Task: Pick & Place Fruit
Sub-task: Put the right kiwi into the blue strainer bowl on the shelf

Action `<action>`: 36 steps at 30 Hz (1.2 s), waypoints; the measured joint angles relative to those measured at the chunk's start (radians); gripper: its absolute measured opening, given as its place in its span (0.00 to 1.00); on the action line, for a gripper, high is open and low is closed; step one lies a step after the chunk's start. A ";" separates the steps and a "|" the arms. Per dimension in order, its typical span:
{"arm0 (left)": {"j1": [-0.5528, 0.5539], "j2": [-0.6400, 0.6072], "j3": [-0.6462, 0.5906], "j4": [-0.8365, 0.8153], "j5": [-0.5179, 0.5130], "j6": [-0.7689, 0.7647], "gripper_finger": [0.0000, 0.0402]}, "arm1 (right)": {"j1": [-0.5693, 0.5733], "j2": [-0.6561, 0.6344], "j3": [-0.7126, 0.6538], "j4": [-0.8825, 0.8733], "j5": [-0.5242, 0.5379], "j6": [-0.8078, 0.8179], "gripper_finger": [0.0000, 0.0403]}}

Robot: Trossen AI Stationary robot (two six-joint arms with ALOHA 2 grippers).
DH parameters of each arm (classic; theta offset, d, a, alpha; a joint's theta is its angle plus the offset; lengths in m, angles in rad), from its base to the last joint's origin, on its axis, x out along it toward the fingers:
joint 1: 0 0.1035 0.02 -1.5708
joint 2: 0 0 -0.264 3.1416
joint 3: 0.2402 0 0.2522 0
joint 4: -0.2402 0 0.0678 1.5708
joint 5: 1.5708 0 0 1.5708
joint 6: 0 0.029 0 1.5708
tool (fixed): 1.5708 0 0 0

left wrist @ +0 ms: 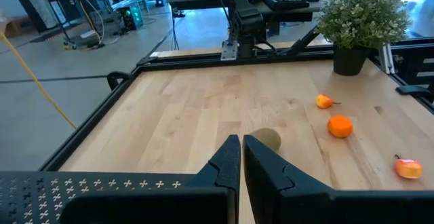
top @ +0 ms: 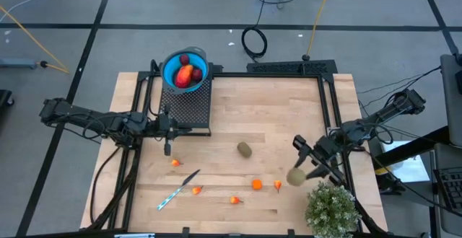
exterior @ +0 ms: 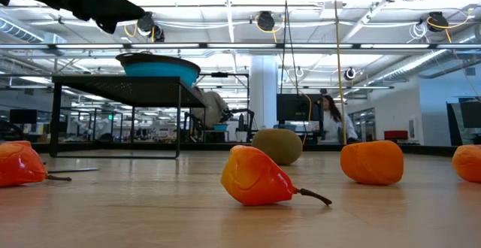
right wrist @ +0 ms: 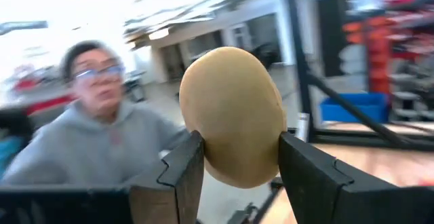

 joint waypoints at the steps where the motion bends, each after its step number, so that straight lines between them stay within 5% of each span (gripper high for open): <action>1: 0.000 0.000 0.000 0.000 0.000 0.000 0.05 | 0.000 0.002 0.000 0.001 -0.032 -0.020 0.41; 5: 0.000 0.000 0.000 0.000 0.000 -0.001 0.05 | 0.000 0.013 0.000 0.000 -0.116 -0.100 0.41; 17: 0.000 0.000 0.000 -0.001 -0.001 -0.009 0.05 | 0.000 0.076 0.000 0.067 -0.103 -0.109 0.41; 36: 0.000 0.000 0.000 0.002 -0.001 -0.113 0.05 | -0.001 0.320 0.000 0.059 0.611 -0.109 0.41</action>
